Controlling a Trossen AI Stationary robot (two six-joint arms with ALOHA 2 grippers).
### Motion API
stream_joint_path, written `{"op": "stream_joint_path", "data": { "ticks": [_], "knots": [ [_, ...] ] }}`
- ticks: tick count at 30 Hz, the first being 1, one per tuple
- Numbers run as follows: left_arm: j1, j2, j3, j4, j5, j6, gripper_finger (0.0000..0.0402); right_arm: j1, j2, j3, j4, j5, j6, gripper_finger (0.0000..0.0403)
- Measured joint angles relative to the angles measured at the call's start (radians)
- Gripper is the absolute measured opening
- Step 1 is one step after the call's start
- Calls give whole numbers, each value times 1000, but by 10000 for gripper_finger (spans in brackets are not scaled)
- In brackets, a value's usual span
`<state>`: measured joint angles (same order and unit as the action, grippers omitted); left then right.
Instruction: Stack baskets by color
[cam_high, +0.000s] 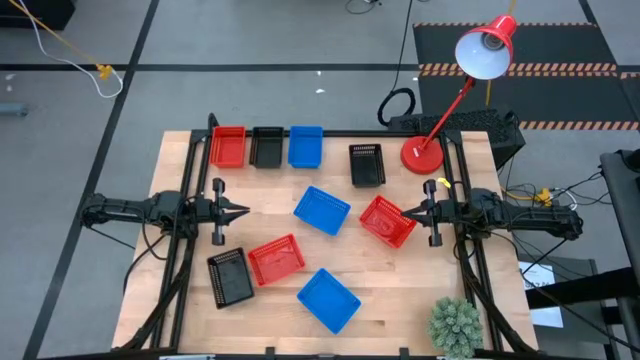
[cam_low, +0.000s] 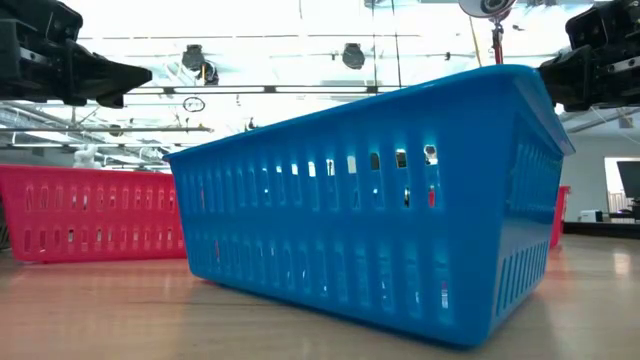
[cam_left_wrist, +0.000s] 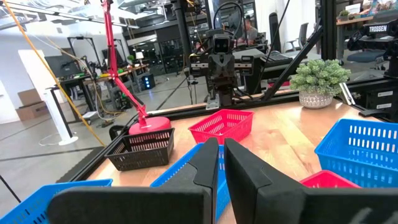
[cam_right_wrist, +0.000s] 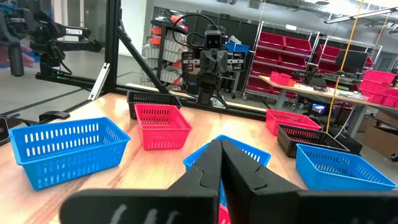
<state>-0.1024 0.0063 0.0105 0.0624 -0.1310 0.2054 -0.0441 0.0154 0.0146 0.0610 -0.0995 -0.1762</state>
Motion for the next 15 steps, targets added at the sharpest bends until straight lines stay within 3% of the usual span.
{"op": "stream_joint_path", "data": {
  "ticks": [15],
  "knots": [
    [0,0,0,1,0,0,31,0,0,0,40,20,62,0]
  ]
}}
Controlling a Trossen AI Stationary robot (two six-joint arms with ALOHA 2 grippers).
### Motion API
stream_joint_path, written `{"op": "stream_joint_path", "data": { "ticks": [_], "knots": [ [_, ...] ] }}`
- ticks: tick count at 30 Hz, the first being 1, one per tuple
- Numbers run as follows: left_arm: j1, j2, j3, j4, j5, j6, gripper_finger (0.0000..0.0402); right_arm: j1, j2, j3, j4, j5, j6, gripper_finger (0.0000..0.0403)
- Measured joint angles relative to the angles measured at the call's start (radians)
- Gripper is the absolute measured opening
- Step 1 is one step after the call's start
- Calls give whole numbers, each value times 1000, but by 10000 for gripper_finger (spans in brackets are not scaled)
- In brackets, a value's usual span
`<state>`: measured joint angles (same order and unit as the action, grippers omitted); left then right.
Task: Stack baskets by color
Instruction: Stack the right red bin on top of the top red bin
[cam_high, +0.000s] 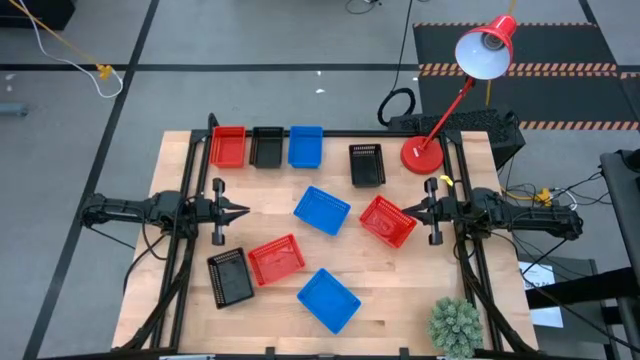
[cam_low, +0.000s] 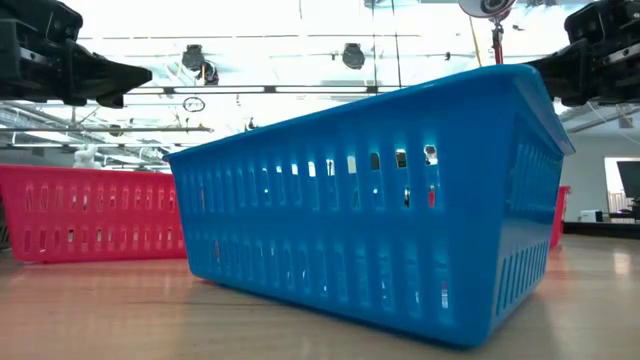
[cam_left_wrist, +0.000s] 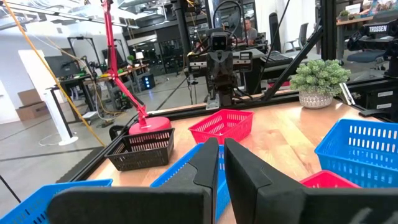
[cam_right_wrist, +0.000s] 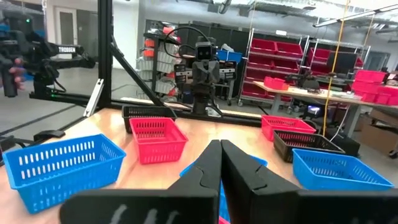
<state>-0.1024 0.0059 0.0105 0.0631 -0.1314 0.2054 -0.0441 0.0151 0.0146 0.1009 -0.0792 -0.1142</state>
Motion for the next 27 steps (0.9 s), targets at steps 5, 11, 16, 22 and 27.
{"op": "stream_joint_path", "data": {
  "ticks": [5,11,16,22,27],
  "knots": [
    [0,0,0,0,0,0,31,0,0,0,0,0,1,0],
    [0,0,0,0,0,0,31,0,0,0,0,1,152,0],
    [0,0,0,0,0,0,31,0,0,14,0,0,170,0],
    [0,0,0,0,-1,-7,31,0,36,113,-74,-3,205,0],
    [0,0,0,1,-2,-29,31,0,106,238,-196,-3,226,0]
  ]
}}
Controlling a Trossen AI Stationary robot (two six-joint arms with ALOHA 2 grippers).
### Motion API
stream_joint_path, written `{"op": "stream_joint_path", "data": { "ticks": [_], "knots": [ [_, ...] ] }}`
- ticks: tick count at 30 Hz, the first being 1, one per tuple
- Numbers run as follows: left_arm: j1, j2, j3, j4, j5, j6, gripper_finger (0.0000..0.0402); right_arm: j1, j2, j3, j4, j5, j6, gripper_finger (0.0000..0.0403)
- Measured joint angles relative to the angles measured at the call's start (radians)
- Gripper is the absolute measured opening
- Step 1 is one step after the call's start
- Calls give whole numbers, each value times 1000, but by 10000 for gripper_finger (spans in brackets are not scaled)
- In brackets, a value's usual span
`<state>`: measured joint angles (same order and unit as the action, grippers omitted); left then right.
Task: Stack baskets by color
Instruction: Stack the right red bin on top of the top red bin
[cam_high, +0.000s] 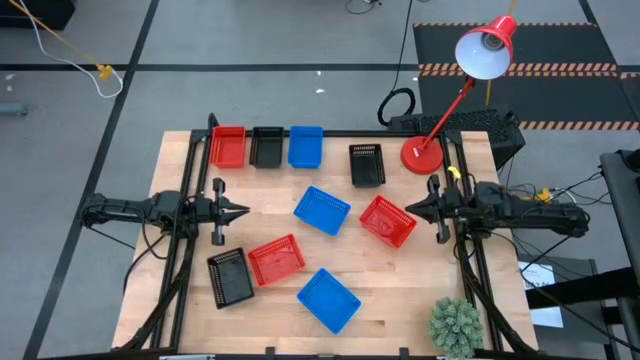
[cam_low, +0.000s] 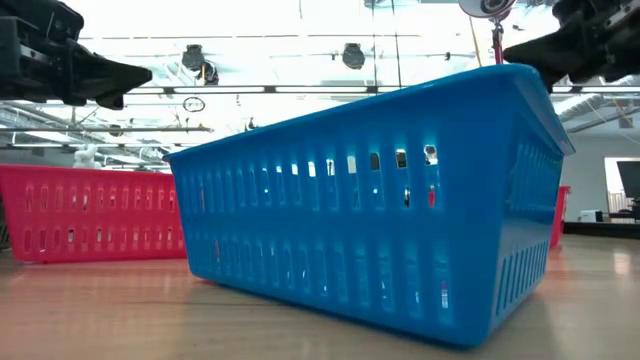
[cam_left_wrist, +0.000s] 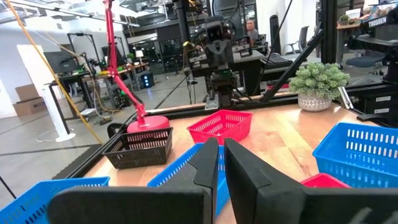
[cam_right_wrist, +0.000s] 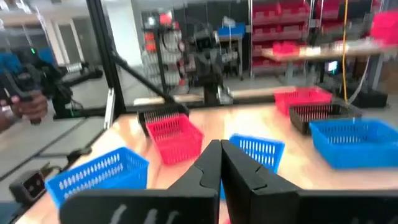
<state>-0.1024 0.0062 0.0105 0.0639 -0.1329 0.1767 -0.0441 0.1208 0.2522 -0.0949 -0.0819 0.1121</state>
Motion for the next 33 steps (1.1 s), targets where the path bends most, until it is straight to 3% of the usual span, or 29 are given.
{"op": "stream_joint_path", "data": {
  "ticks": [13,22,33],
  "knots": [
    [0,0,0,-8,0,-2,31,0,187,401,-200,7,5,0],
    [0,0,0,-9,0,-2,31,0,341,665,-370,107,-4,0],
    [0,0,0,-9,0,-2,31,0,543,975,-567,106,-77,0]
  ]
}}
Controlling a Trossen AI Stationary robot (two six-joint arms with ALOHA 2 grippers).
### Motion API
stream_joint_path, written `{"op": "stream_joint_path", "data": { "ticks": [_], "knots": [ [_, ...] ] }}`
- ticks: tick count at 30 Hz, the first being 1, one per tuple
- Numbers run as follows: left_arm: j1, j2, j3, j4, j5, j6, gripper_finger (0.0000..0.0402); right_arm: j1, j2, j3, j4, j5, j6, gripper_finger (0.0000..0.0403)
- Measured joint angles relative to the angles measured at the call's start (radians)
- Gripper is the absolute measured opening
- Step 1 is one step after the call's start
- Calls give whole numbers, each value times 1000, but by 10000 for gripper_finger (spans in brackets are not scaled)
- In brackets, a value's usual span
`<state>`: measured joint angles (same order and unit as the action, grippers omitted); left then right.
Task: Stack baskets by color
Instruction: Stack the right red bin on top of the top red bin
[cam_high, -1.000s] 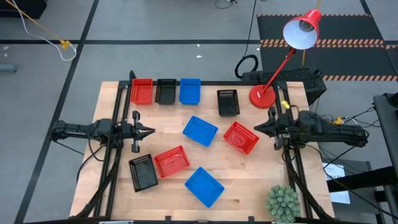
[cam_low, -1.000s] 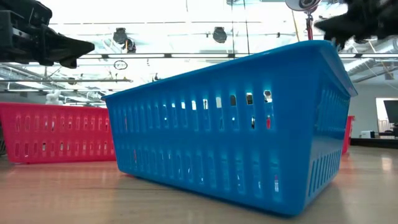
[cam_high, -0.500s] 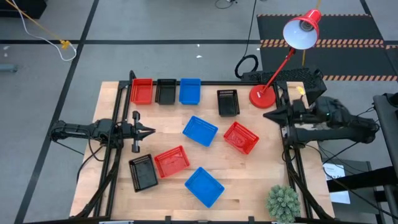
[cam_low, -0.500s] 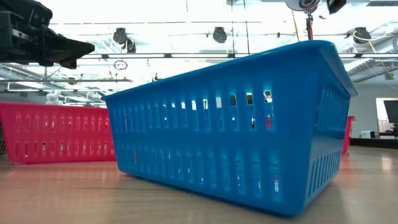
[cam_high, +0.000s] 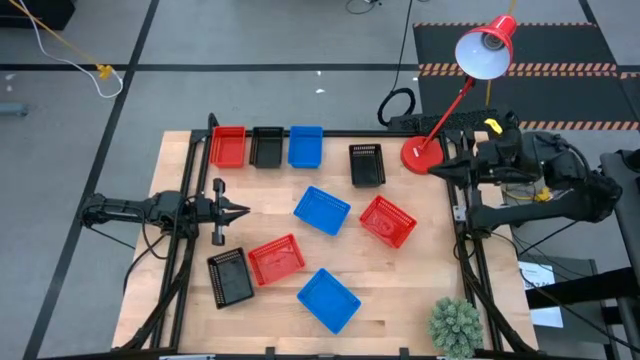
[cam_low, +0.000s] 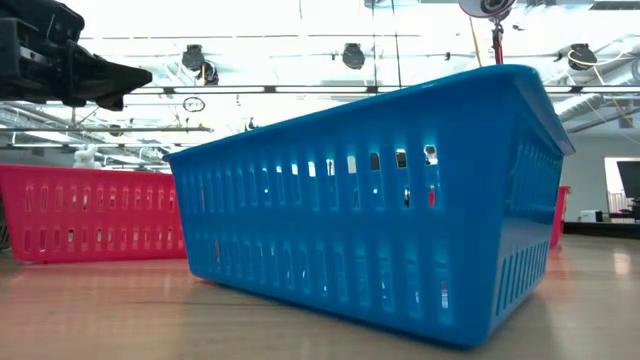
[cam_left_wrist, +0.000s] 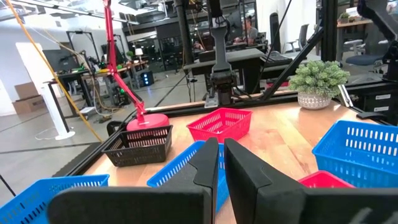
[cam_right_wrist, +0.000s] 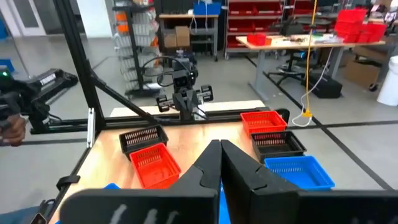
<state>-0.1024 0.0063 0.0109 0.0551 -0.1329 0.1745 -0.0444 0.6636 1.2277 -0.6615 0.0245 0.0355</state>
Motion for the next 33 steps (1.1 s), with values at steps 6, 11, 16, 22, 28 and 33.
{"op": "stream_joint_path", "data": {
  "ticks": [6,11,16,22,28,33],
  "knots": [
    [0,0,0,0,0,0,31,0,86,119,-79,-1,-3,0],
    [0,0,0,1,0,-3,31,0,111,124,-85,-2,-3,0],
    [0,0,26,23,-72,-85,31,0,123,124,-88,-1,-3,0],
    [0,33,162,-79,-85,-153,31,0,133,124,-72,0,-29,0],
    [0,182,379,-209,-72,-213,31,0,137,124,-65,0,-30,0],
    [0,358,613,-314,-21,-160,31,0,137,123,-68,0,-29,0]
  ]
}}
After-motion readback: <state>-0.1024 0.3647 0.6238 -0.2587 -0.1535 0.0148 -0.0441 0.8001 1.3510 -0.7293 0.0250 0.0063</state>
